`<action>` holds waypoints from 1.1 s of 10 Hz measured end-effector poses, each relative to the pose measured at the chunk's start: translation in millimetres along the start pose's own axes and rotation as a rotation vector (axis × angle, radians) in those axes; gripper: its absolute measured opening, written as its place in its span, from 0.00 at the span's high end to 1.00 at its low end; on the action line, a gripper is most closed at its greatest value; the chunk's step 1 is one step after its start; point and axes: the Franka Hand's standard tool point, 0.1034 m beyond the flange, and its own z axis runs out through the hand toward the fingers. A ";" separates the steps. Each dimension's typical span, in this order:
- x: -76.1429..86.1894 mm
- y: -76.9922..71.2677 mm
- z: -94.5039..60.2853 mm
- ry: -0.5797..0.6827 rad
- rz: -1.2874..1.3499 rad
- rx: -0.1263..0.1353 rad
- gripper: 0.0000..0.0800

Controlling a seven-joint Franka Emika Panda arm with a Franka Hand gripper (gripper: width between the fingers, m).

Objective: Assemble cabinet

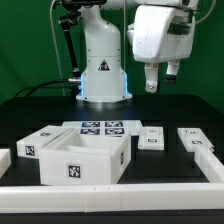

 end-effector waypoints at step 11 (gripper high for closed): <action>-29.2 1.9 15.3 -0.009 -0.015 0.044 0.00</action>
Offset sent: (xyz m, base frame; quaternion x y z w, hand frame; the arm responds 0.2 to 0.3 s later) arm 0.0000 0.0000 0.0000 0.0000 0.0000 0.0000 1.0000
